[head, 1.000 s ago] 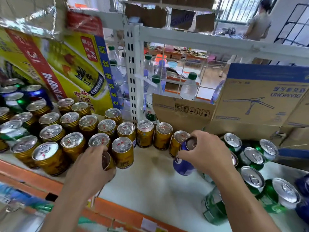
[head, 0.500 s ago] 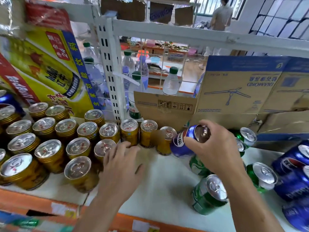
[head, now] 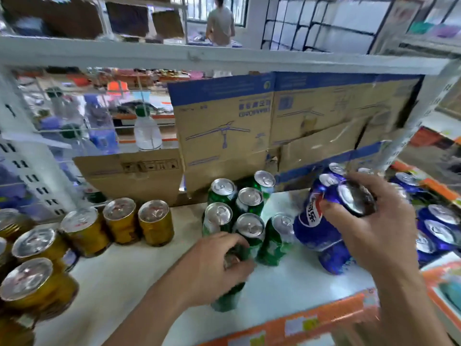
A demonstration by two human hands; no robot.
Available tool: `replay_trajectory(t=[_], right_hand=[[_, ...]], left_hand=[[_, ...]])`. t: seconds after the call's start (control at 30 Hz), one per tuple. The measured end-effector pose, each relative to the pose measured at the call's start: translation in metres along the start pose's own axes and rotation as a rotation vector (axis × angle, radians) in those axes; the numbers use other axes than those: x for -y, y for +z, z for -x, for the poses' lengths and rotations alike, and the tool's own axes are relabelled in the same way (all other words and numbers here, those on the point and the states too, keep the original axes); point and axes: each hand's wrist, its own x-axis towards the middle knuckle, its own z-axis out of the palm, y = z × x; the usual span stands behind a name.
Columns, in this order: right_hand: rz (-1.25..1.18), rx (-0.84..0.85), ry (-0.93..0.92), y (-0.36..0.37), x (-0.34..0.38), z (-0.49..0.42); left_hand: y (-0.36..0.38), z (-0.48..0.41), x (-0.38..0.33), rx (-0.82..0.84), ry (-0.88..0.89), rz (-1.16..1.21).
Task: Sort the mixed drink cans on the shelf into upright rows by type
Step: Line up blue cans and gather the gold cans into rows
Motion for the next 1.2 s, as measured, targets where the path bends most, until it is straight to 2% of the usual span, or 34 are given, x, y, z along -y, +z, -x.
replay_trajectory(t=[0.07,0.13,0.33,0.53,0.73,0.87,0.97,1.13,1.2], right_hand=[[0.119,0.104,0.026,-0.003,-0.017,0.003],[0.224,0.219,0.023,0.002,-0.034,0.009],[0.397,0.361,0.078,0.023,-0.069,0.027],[0.399,0.360,0.086,0.027,-0.074,0.031],[0.389,0.313,0.006,0.033,-0.077,0.029],[0.494,0.328,-0.205,0.042,-0.075,0.026],[0.517,0.349,-0.270,0.054,-0.057,0.023],[0.370,0.467,-0.437,0.080,-0.024,0.022],[0.304,0.555,-0.443,0.092,-0.006,0.025]], left_hand=[[0.004,-0.004,-0.003,0.174,-0.040,-0.132],[0.006,-0.006,-0.003,0.227,-0.083,-0.240],[0.011,-0.008,-0.005,0.116,-0.127,-0.236],[0.014,-0.007,-0.006,0.062,-0.139,-0.245],[0.014,-0.003,0.001,0.020,-0.170,-0.195],[0.012,0.000,0.003,-0.030,-0.196,-0.237],[0.009,0.004,0.007,-0.053,-0.229,-0.260],[-0.001,0.018,0.018,-0.107,-0.317,-0.255],[-0.006,0.025,0.023,-0.124,-0.358,-0.272]])
